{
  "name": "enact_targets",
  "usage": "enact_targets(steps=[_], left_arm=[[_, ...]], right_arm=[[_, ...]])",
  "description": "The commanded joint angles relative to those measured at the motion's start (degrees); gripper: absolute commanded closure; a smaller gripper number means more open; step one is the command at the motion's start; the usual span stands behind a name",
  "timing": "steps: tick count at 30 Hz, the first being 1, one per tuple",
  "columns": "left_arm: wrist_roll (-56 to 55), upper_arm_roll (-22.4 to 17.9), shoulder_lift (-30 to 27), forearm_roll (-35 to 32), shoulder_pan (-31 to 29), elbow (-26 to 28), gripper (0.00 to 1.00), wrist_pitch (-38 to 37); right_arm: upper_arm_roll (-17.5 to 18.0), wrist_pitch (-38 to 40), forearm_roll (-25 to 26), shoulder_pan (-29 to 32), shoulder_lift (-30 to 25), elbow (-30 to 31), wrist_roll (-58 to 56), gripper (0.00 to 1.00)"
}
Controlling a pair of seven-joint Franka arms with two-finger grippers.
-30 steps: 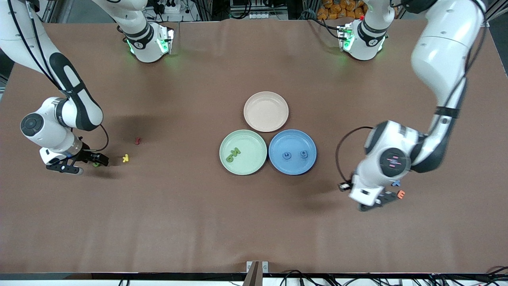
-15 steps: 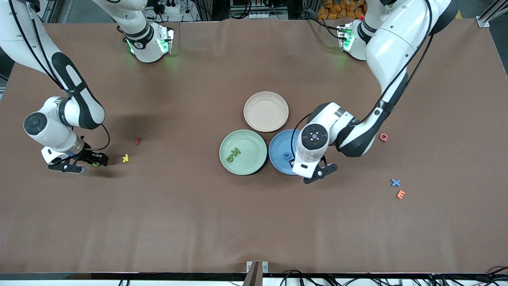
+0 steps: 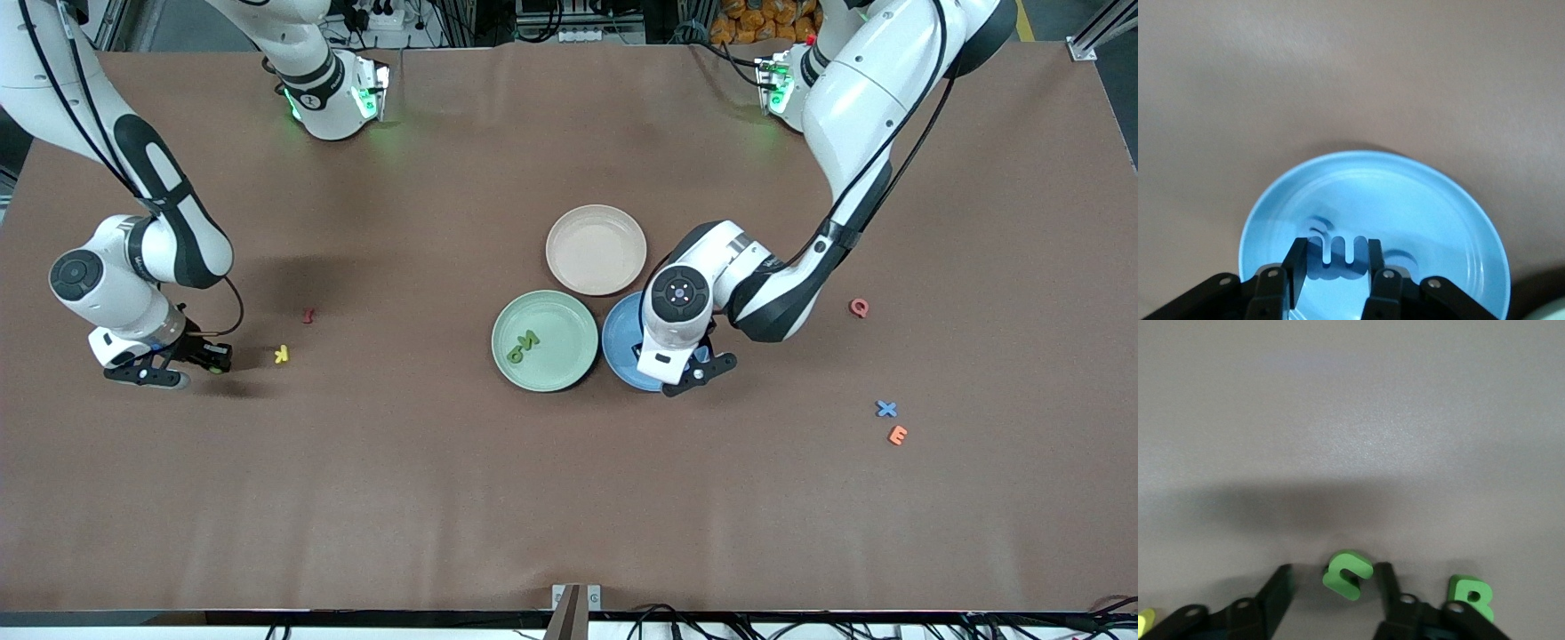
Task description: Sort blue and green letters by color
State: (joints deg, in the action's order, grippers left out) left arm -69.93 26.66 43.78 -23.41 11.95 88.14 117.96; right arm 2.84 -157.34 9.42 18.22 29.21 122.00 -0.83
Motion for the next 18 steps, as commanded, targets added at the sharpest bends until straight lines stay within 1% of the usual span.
enact_targets(steps=[1,3,5,6,10,12,14,18], left_arm=[[1.81,0.06,-2.56,-0.06,-2.27,2.12,0.00,0.70],[4.27,0.41,-3.78,-0.06,-4.38,3.87,0.00,1.13],[6.38,1.72,-5.89,-0.06,-7.19,7.29,0.00,3.49],[7.35,2.34,-7.03,-0.06,-8.85,9.49,0.00,5.25],[14.10,5.15,-13.44,-0.06,-16.76,21.35,0.00,15.44],[18.06,5.86,-15.47,-0.06,-20.10,25.31,0.00,18.79],[22.36,5.95,-16.00,-0.06,-22.66,26.73,0.00,19.85],[29.93,5.95,-15.92,-0.06,-27.40,27.35,0.00,20.38]], right_arm=[[0.50,0.28,1.30,0.50,-0.38,-0.53,0.30,0.86],[0.59,0.98,0.86,0.15,-0.99,-0.88,0.56,0.86],[0.68,4.22,0.51,-0.72,-1.87,-2.20,0.82,0.86],[0.68,6.32,0.42,-1.25,-2.22,-2.90,1.61,0.86],[1.38,14.33,0.33,-4.67,-3.37,-6.33,7.93,0.86],[1.56,16.44,-0.28,-7.13,-3.28,-7.91,11.18,0.85],[1.56,17.24,-0.98,-9.85,-3.11,-9.05,13.99,0.85],[1.73,17.33,-2.30,-14.52,-2.76,-10.20,19.88,0.84]])
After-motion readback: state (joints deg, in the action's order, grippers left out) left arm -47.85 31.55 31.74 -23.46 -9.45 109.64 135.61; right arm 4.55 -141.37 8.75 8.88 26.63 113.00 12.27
